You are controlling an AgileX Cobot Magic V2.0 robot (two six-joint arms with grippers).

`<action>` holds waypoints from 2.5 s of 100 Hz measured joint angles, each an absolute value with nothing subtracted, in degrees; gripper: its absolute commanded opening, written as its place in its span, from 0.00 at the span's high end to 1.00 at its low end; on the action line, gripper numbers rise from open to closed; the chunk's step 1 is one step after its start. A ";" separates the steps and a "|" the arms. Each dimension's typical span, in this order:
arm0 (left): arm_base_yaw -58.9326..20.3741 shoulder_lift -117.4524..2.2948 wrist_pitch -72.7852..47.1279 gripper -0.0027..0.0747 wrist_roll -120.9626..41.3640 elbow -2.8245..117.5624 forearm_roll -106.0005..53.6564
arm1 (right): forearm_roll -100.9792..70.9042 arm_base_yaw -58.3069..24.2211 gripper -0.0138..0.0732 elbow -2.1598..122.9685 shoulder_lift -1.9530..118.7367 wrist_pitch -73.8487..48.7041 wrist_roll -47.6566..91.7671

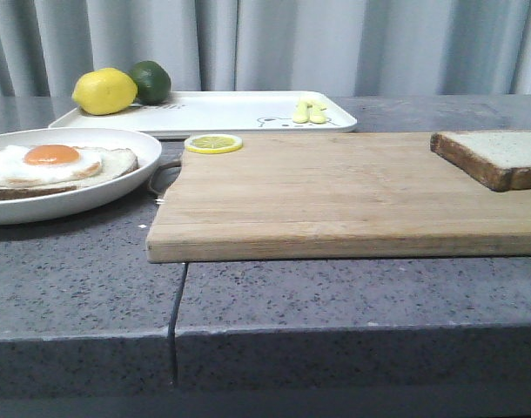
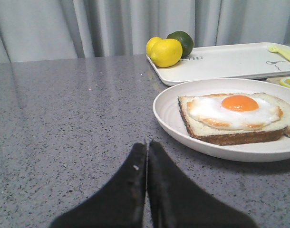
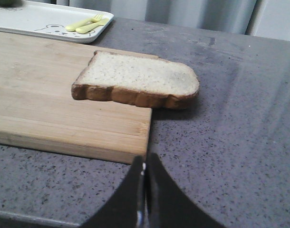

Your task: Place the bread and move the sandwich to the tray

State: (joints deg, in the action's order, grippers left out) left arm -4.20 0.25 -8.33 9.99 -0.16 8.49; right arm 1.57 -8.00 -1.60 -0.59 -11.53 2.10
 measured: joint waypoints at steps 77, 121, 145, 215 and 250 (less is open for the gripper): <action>-4.20 0.25 -8.33 0.99 9.99 -0.16 8.49 | 1.57 -8.00 0.98 -1.60 -0.59 -10.86 2.10; -4.20 0.25 -7.12 0.99 9.99 -0.04 8.22 | 1.57 -8.00 0.98 -1.60 -0.59 -5.91 2.10; -4.20 0.25 -8.37 0.99 9.99 2.85 1.89 | -4.16 -8.00 0.98 -0.16 -0.59 -5.77 1.99; -4.20 -22.54 -35.11 0.99 10.03 34.99 -2.36 | -6.72 -8.00 0.98 34.92 24.54 -33.74 1.76; -4.20 -28.61 -45.47 0.99 10.03 43.27 -7.12 | -6.72 -8.00 0.98 42.07 28.88 -38.99 1.66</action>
